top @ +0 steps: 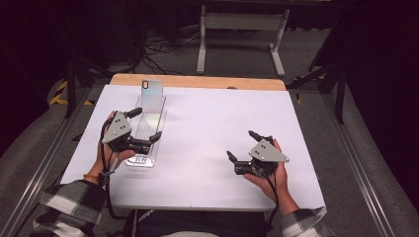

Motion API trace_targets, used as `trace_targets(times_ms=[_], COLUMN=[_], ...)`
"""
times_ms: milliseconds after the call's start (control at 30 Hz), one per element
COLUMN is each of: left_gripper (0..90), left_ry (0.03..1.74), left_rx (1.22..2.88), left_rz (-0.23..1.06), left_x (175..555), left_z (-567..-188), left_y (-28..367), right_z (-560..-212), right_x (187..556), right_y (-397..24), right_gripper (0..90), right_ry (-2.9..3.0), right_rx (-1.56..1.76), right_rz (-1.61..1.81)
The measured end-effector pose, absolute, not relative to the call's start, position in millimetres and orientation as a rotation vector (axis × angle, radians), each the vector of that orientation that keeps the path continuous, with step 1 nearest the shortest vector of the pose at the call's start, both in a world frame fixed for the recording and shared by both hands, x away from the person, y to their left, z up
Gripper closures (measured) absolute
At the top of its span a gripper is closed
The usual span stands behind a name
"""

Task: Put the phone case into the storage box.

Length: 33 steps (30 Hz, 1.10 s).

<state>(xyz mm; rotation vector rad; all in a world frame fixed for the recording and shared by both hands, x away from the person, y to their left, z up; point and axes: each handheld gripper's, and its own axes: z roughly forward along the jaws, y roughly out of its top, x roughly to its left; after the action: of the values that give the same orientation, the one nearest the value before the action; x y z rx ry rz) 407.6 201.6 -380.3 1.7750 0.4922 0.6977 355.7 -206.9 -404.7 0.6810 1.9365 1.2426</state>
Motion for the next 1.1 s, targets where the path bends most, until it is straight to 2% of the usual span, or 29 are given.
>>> trace_targets(times_ms=[1100], left_gripper=[3.3], left_ry=[0.411], left_rx=[1.793], left_rz=[0.648], left_x=[380], left_z=[-389], left_y=[187], right_z=[-401], right_x=[348], right_y=[-208], right_gripper=[7.8], right_ry=[1.929], right_rx=[0.651], right_rz=[1.265])
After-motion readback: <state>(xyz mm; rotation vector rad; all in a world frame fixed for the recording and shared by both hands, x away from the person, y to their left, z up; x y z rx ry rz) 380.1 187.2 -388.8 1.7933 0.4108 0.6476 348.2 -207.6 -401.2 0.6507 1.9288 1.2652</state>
